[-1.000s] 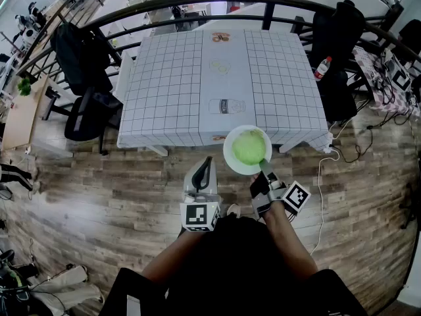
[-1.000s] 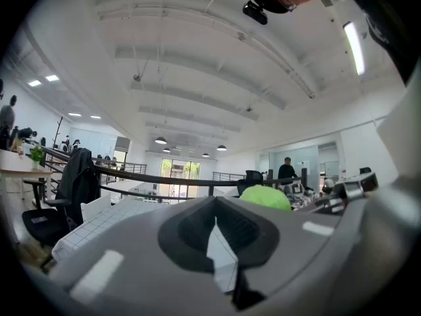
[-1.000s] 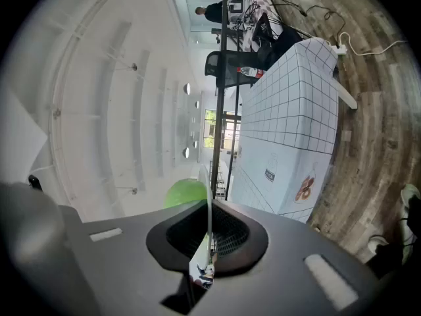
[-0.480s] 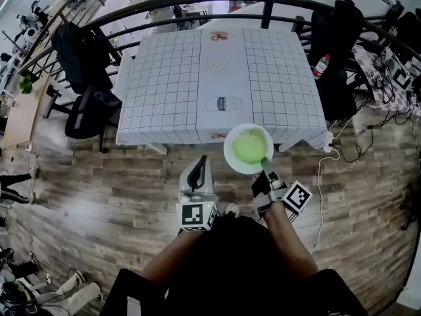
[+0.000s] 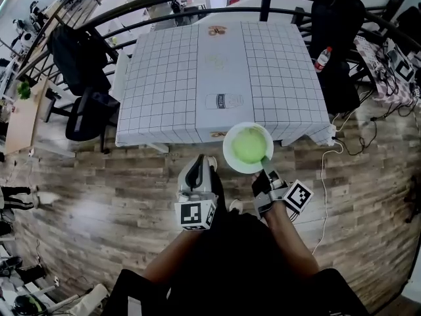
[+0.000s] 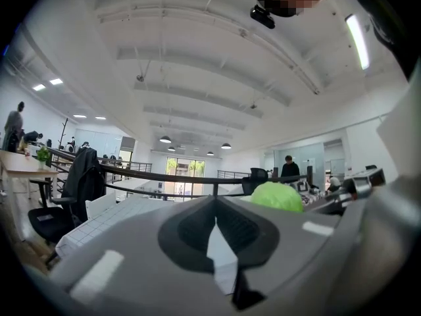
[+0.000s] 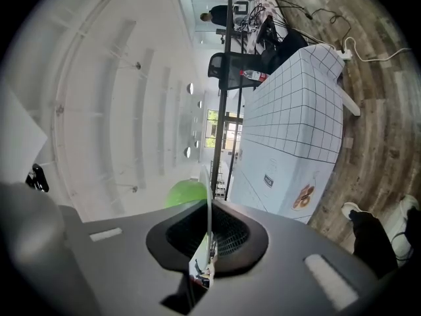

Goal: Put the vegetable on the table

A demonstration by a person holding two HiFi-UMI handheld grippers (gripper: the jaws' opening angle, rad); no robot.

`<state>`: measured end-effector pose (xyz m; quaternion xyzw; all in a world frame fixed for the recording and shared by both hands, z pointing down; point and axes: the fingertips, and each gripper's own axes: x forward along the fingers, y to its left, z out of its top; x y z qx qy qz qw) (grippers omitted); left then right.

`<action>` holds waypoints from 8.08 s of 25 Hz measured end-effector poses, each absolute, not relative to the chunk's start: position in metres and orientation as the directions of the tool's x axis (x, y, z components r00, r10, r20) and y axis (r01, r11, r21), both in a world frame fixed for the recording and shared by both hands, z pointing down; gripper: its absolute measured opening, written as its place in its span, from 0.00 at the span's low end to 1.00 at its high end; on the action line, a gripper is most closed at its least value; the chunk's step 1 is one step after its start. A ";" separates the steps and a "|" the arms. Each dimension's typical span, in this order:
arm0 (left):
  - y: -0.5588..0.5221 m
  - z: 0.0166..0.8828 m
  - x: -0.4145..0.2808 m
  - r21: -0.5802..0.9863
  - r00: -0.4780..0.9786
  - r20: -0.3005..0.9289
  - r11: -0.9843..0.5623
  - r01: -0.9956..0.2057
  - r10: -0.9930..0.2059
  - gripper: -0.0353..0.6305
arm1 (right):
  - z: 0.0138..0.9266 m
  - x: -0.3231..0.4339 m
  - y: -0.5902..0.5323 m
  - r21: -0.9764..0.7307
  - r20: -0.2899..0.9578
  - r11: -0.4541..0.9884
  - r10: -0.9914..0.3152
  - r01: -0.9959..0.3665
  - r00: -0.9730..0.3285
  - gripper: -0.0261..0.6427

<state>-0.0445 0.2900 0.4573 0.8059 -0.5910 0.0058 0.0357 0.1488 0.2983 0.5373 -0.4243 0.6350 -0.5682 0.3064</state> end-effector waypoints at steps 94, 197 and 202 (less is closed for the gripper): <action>-0.190 0.510 -0.129 -0.049 0.198 0.267 -0.218 -0.975 -0.943 0.07 | 0.776 0.037 -0.203 -0.957 0.270 -0.138 -0.740 -0.254 -0.615 0.06; -0.059 0.487 -0.123 0.197 0.259 0.186 -0.222 -0.955 -0.948 0.07 | 0.583 0.044 -0.069 -0.768 0.395 0.052 -0.747 -0.638 -0.535 0.04; -0.066 0.473 -0.087 0.222 0.293 0.210 -0.247 -0.943 -0.933 0.07 | 0.539 0.072 -0.076 -0.634 0.356 0.148 -0.815 -0.759 -0.457 0.04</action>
